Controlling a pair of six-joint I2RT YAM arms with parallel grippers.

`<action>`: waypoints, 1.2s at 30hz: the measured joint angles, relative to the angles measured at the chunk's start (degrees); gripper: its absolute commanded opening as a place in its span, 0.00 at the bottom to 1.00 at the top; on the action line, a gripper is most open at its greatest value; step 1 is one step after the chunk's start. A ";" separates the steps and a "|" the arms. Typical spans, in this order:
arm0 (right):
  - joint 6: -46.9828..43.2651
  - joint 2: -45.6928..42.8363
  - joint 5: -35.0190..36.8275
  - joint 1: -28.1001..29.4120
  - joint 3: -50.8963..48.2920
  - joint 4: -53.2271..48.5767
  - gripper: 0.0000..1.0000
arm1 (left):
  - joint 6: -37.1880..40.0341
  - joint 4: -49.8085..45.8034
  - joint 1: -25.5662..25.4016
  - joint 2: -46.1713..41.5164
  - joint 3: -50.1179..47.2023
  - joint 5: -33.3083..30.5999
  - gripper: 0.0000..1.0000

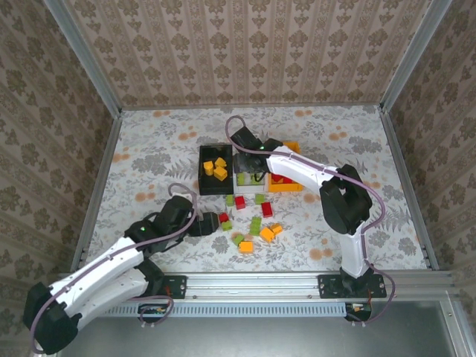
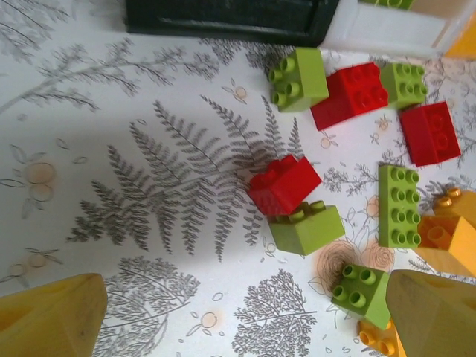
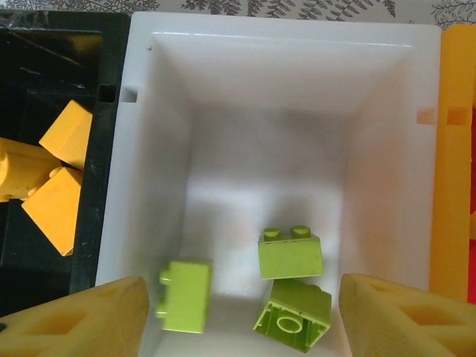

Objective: Sort the legos into containers by color

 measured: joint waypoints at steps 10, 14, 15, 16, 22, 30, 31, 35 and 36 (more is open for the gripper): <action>0.52 -13.05 -0.96 0.00 -13.31 2.34 0.71 | -1.22 11.67 -7.50 19.23 1.11 0.00 0.90; 1.14 -17.22 -1.09 0.00 -17.77 4.00 0.71 | -1.20 14.88 -8.44 26.62 3.39 -0.13 0.85; 1.20 -17.99 -1.09 0.00 -18.69 4.31 0.71 | -1.20 15.69 -8.46 28.09 3.96 -0.22 0.84; 1.33 -18.71 -1.09 0.00 -19.63 4.42 0.71 | -1.20 16.41 -8.50 29.55 4.57 -0.26 0.81; 1.57 -21.27 -1.09 0.00 -23.37 5.35 0.71 | -1.40 18.80 -8.48 34.38 6.27 -1.36 0.60; 1.60 -22.93 -1.05 0.00 -24.90 5.68 0.71 | -1.42 17.86 -9.20 34.29 6.27 -1.99 0.37; 1.60 -23.02 -1.05 0.00 -24.90 5.68 0.71 | -1.44 17.33 -9.27 33.73 6.27 -2.03 0.35; 1.60 -23.37 -0.92 -0.02 -24.96 5.75 0.71 | -1.68 14.25 -9.73 30.12 6.27 -2.43 0.34; 1.60 -23.50 -0.81 -0.02 -25.14 5.81 0.71 | -1.68 13.29 -9.97 28.83 6.27 -2.60 0.34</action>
